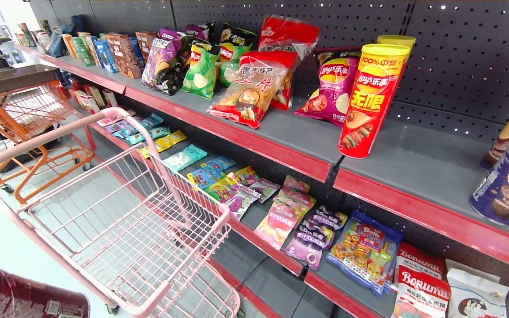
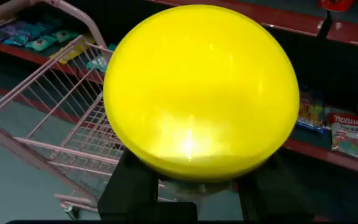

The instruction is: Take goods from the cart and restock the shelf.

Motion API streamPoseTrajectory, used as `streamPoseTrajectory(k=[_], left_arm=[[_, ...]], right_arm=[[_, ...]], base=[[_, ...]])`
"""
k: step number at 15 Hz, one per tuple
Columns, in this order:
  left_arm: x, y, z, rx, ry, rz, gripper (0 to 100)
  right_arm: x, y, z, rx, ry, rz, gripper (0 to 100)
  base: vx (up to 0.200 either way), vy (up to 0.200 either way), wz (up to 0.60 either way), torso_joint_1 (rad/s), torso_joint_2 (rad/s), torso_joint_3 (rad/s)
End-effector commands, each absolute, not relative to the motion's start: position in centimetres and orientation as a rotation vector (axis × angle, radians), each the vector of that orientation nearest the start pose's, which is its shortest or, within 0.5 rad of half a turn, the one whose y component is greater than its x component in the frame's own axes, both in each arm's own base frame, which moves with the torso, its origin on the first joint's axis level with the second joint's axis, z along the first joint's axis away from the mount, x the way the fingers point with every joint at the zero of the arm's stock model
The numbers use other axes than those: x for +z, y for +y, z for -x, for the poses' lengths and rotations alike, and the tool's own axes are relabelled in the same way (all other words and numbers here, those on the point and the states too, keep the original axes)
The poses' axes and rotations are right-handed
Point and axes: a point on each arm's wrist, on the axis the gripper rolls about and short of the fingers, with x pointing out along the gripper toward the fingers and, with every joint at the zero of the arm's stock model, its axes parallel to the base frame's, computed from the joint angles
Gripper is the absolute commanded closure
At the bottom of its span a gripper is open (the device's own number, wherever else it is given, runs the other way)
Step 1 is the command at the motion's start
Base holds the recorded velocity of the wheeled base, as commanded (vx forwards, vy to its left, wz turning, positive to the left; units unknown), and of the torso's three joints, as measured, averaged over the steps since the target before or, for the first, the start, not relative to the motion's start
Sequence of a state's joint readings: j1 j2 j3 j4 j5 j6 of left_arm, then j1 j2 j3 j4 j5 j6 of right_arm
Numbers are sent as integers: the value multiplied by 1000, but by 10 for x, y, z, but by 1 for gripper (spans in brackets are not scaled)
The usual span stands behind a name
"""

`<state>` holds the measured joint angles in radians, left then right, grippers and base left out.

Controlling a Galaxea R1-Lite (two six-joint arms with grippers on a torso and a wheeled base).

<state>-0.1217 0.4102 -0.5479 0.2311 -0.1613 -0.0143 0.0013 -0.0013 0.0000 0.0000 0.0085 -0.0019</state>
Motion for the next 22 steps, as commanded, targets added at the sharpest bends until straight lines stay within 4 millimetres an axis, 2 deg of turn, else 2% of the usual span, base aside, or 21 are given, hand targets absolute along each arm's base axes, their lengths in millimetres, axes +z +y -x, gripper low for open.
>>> streamPoseTrajectory(k=[1,4,6,14,22], left_arm=[[180,1,35,-259,17,3,100],[156,2,40,-236,15,-3,100],[149,2,41,-233,14,-8,100],[153,2,40,-242,11,-8,100],[157,3,40,-240,5,-50,100]], right_arm=[[75,0,23,11,0,2,0],[75,0,23,11,0,3,0],[75,0,23,11,0,3,0],[75,0,23,9,0,-2,0],[75,0,23,9,0,0,0]], base=[[0,0,0,149,-452,-281],[0,0,0,203,-544,-338],[0,0,0,237,-608,-376],[0,0,0,173,-404,-238],[0,0,-600,11,-11,-7]])
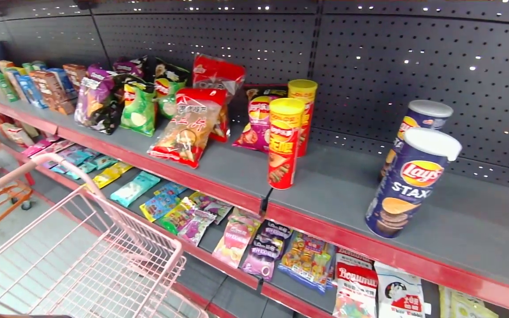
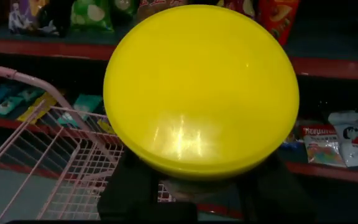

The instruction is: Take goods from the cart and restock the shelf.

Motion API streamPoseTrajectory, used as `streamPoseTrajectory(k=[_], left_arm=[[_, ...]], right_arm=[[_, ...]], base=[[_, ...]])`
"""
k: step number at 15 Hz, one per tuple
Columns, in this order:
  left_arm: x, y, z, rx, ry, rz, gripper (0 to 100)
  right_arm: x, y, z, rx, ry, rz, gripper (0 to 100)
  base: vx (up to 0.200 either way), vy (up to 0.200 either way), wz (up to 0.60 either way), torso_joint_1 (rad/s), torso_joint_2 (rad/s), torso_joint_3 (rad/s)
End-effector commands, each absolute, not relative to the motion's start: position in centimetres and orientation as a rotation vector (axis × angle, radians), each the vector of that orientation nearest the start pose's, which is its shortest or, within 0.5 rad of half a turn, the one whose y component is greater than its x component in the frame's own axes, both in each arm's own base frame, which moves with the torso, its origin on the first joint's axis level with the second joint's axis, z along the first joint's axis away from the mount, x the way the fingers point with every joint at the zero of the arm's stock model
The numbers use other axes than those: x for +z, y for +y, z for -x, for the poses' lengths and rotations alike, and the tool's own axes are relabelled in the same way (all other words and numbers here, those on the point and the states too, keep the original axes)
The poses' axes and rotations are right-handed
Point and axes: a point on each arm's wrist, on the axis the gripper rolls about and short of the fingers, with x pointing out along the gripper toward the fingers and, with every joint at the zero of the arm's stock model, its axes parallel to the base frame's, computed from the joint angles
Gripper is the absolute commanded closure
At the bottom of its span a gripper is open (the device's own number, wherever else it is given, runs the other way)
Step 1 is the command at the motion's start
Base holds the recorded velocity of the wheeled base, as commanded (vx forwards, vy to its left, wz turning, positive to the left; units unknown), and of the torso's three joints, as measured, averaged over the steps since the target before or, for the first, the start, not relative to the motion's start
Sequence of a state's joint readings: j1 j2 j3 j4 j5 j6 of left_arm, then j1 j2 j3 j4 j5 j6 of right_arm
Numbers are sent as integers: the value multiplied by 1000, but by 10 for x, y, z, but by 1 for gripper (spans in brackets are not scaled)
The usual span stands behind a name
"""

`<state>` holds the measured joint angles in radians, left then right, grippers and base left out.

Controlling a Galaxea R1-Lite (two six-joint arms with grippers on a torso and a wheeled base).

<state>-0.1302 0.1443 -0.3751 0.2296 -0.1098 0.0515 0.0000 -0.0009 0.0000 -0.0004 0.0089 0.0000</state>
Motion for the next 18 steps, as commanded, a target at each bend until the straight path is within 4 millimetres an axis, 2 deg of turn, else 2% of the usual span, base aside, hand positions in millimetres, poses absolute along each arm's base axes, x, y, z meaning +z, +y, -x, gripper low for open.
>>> streamPoseTrajectory(k=[1,7,11,15,18], left_arm=[[158,3,40,-238,4,-55,100],[157,3,40,-233,-1,-72,100],[157,3,40,-230,-1,-72,100],[157,3,40,-229,5,-73,100],[167,2,36,-252,13,-69,100]], right_arm=[[75,0,23,11,0,0,0],[75,0,23,11,0,2,0],[75,0,23,11,0,3,0],[75,0,23,11,0,2,0],[75,0,23,11,0,0,0]], base=[[0,0,-600,7,7,-2],[0,0,-600,4,2,3],[0,0,0,0,0,0],[0,0,0,141,-332,-188],[0,0,0,102,-240,-134]])
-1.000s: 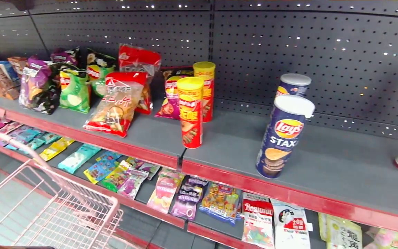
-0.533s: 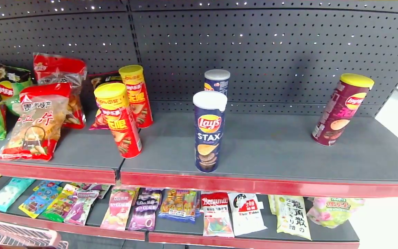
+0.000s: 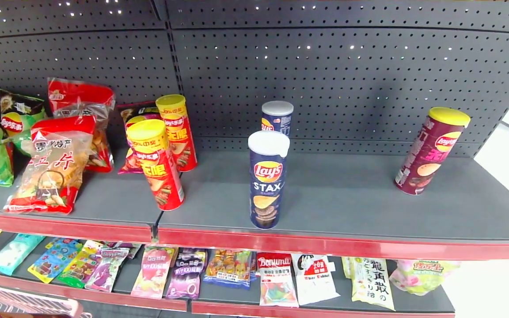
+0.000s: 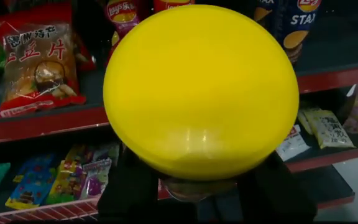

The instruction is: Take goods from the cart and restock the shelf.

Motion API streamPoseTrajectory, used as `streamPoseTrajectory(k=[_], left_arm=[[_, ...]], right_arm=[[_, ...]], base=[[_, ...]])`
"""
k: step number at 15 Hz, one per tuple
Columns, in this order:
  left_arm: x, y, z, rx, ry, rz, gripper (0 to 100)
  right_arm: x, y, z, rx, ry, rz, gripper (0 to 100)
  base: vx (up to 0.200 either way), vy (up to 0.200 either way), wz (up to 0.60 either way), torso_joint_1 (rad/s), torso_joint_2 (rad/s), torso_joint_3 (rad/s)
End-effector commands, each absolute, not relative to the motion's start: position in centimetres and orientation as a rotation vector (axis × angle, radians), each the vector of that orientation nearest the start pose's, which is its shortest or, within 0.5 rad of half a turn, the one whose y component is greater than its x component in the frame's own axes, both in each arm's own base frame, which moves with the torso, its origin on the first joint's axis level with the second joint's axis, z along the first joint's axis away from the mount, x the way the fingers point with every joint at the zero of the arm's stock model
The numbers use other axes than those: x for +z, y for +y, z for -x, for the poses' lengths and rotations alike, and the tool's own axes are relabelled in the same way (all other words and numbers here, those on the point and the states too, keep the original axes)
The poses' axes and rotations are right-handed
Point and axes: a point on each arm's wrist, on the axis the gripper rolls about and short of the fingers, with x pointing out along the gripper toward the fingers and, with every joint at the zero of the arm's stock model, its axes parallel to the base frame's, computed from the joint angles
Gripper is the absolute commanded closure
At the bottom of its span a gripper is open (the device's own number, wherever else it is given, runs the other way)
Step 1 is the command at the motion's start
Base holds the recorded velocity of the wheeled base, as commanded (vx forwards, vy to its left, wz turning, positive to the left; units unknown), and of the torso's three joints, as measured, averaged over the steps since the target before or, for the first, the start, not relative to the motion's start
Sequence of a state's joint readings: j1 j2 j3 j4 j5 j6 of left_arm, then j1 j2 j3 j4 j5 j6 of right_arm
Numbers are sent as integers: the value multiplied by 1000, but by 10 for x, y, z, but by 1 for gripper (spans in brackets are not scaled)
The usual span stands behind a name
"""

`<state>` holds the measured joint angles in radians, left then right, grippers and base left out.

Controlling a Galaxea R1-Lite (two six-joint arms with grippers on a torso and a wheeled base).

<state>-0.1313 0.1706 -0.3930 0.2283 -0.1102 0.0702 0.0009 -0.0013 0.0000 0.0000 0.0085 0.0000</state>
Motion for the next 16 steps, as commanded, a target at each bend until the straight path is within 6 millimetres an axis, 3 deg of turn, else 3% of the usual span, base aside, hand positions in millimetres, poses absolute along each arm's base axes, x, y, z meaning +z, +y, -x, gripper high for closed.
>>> streamPoseTrajectory(k=[1,16], left_arm=[[171,3,34,-285,16,-69,100],[175,5,31,-275,6,-196,100]], right_arm=[[75,0,23,11,0,0,0],[75,0,23,11,0,0,0]], base=[[0,0,0,0,0,0],[0,0,0,0,0,0]])
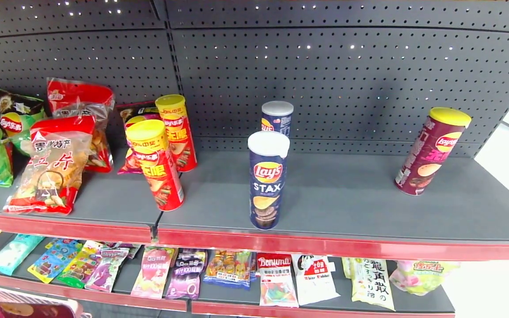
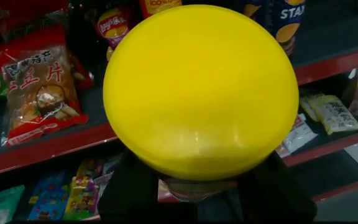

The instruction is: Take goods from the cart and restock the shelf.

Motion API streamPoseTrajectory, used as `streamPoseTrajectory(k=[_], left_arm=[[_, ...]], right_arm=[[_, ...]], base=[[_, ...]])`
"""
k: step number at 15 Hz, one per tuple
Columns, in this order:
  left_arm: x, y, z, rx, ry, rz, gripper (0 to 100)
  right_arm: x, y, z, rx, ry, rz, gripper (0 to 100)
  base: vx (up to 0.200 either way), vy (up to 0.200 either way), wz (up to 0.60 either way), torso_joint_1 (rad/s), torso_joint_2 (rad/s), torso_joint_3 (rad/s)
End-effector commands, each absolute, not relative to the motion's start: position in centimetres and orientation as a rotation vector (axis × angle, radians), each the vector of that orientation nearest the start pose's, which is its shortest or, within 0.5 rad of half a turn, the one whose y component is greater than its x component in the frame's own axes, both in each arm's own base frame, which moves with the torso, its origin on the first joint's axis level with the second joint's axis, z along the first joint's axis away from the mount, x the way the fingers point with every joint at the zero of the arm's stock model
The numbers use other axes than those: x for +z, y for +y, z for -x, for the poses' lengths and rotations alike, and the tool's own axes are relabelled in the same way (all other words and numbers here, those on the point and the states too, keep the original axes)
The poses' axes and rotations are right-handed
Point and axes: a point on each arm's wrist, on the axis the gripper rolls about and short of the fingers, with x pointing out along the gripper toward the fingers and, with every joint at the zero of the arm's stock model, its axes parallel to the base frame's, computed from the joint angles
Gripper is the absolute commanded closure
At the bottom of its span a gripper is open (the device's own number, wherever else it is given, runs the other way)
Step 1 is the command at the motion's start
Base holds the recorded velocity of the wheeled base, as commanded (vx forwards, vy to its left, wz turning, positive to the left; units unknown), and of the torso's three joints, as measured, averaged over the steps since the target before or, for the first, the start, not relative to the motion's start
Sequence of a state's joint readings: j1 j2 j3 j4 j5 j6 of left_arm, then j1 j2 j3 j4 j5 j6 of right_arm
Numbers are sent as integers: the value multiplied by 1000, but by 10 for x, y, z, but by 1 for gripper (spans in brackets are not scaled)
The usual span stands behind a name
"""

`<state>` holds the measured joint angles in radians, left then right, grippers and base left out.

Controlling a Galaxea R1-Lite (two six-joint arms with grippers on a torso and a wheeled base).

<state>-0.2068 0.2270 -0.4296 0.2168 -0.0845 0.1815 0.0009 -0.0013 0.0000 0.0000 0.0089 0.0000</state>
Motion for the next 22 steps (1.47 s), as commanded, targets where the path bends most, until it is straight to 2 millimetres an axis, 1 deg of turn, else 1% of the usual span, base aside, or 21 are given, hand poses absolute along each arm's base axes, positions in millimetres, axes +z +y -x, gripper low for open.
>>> streamPoseTrajectory(k=[1,6,22], left_arm=[[175,5,30,-232,17,-216,100],[171,6,30,-220,23,-218,100],[171,6,31,-221,13,-217,100]], right_arm=[[75,0,23,11,0,0,0],[75,0,23,15,0,2,0],[75,0,23,17,0,2,0]], base=[[0,0,0,0,0,0],[0,0,0,0,0,0],[0,-200,0,4,1,2]])
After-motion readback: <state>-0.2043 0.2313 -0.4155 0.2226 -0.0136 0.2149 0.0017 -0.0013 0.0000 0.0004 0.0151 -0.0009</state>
